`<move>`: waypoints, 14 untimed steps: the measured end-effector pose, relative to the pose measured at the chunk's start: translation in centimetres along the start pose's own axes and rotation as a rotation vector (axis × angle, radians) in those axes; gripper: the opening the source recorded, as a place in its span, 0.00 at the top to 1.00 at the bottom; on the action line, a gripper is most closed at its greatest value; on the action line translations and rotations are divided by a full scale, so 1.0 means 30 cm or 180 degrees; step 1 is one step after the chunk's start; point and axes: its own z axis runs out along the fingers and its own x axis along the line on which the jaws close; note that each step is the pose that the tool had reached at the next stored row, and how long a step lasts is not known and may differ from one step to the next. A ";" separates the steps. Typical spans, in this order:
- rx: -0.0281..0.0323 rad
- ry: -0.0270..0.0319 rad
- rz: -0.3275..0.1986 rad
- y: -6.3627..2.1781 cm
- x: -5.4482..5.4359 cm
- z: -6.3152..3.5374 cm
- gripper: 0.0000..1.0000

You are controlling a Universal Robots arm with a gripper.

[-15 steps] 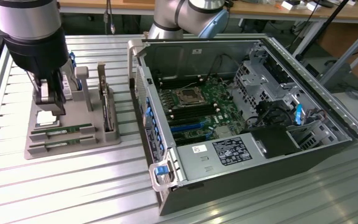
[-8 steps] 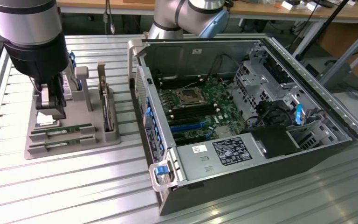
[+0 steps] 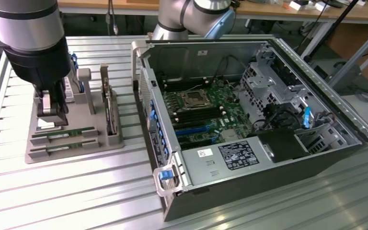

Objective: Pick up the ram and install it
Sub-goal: 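Pick up the ram and move it above insertion slot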

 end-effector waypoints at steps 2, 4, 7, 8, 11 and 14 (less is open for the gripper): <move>0.0000 0.0001 0.0000 -0.004 0.000 0.003 0.64; 0.0000 0.0003 0.0000 -0.009 0.000 0.006 0.64; 0.0000 0.0005 0.0000 -0.017 0.000 0.011 0.64; 0.0000 0.0007 0.0000 -0.021 0.000 0.013 0.64; -0.0001 0.0009 0.0001 -0.022 0.000 0.016 0.64; 0.0000 0.0010 0.0000 -0.023 0.000 0.020 0.64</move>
